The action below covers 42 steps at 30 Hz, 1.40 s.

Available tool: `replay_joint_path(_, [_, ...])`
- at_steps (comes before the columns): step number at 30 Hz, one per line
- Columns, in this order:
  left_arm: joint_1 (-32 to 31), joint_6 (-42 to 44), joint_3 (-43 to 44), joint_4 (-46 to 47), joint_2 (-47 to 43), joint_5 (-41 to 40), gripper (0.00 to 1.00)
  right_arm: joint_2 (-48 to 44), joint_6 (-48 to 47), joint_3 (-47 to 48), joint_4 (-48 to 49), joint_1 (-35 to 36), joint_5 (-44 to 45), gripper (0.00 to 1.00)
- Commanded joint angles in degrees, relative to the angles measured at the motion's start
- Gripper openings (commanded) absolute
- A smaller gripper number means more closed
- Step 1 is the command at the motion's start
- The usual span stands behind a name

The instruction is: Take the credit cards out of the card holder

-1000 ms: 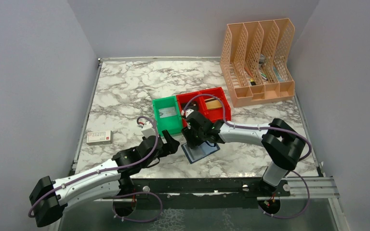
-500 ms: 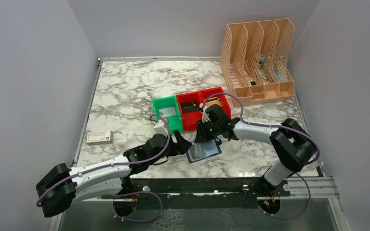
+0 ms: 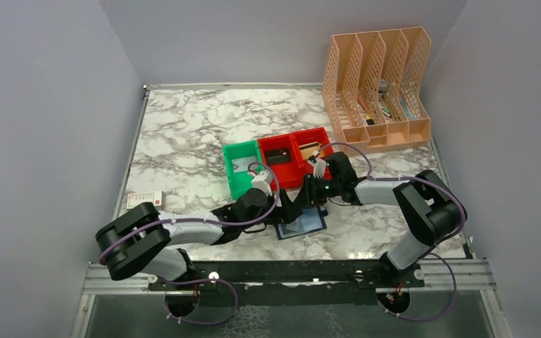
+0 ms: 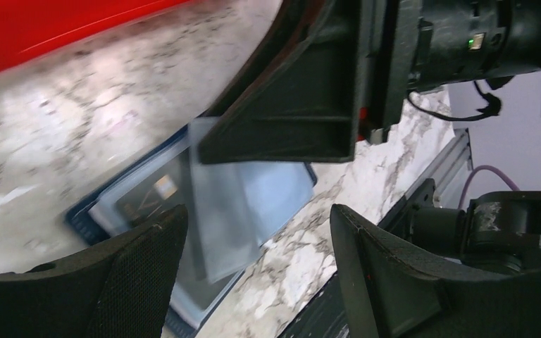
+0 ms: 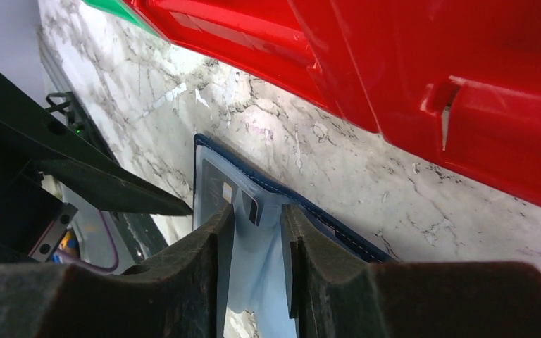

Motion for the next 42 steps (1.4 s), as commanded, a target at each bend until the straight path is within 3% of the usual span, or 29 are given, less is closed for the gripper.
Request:
replay_joint_path(1, [-0.4, 1.3, 3.9, 9.2, 5.8, 5.0, 0.77, 1.1, 0.9, -1.4, 3.3, -0.9, -4.3, 0.32])
replay_joint_path(8, [-0.5, -0.9, 3.4, 9.9, 9.1, 3.9, 0.76, 1.0, 0.9, -2.2, 3.8, -1.5, -4.6, 0.32])
replay_joint_path(25, [-1.7, -2.7, -1.0, 8.9, 5.0, -1.4, 0.76, 1.0, 1.4, -3.0, 4.7, -2.0, -5.2, 0.32])
replay_joint_path(36, [-2.4, -1.7, 3.7, 8.3, 12.0, 4.1, 0.76, 0.8, 2.1, -2.9, 5.1, -2.0, -5.9, 0.31])
replay_joint_path(42, [-3.6, -0.4, 7.5, 8.4, 14.2, 5.2, 0.76, -2.7, 1.7, -2.0, 3.7, -2.1, -7.2, 0.42])
